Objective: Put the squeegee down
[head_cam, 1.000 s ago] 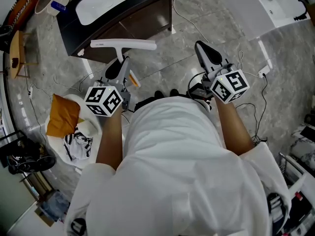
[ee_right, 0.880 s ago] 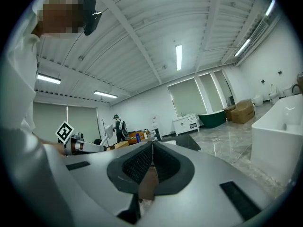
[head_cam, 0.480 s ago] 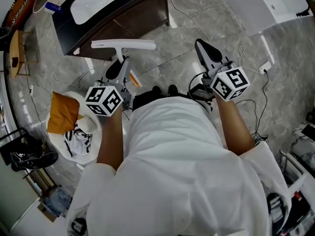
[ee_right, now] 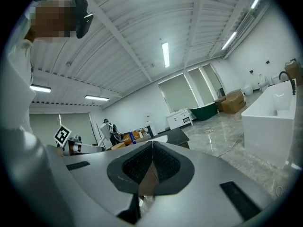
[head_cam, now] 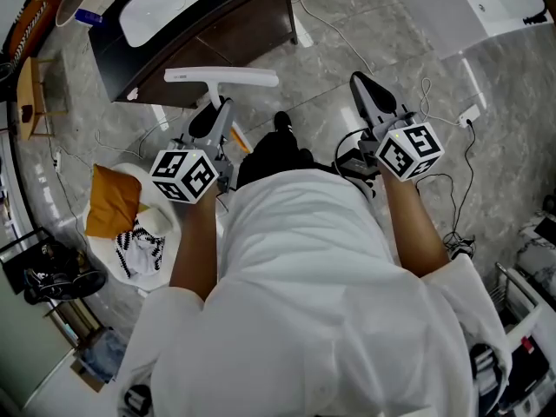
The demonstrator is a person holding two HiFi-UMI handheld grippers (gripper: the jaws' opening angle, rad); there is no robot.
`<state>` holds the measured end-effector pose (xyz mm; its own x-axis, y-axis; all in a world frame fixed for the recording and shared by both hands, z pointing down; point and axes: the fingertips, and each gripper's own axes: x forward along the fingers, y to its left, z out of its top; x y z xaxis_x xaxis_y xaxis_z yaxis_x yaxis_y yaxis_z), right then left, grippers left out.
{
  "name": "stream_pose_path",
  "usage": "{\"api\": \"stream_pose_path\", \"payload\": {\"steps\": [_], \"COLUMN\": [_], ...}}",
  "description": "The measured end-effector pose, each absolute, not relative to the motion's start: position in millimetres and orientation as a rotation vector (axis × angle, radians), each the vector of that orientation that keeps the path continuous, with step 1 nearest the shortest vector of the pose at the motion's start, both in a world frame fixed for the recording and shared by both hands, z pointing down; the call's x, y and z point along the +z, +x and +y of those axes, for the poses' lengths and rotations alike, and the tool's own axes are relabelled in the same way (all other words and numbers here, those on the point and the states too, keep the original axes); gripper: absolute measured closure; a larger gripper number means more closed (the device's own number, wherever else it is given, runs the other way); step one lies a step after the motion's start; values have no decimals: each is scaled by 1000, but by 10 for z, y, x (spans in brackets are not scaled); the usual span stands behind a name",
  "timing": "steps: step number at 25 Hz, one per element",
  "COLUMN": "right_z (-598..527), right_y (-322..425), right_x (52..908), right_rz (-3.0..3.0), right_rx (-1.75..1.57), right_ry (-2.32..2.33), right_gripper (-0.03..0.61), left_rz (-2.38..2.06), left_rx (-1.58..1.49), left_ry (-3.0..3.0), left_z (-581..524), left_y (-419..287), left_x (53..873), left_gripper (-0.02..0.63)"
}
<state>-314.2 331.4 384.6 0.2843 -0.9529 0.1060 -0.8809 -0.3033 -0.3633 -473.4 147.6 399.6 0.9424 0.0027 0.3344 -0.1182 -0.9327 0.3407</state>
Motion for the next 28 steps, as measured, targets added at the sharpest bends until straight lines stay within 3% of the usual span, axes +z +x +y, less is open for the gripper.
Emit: {"api": "stream_pose_path", "payload": {"steps": [11,28], "right_z": [3001,2007], "right_y": [-2695,-911], "right_x": [3823,3863], "right_rz": [1690,1718], "right_rx": [-465,-525], "right_ry": [-2326,-2345], "right_gripper": [563,563], "left_rz": [-72,-103], "left_rx": [476,494], "left_ry": [2696,2638], "left_z": [1166,107], "left_y": [-4338,-2743], "left_x": [4109,4300], "left_gripper": [523,523]}}
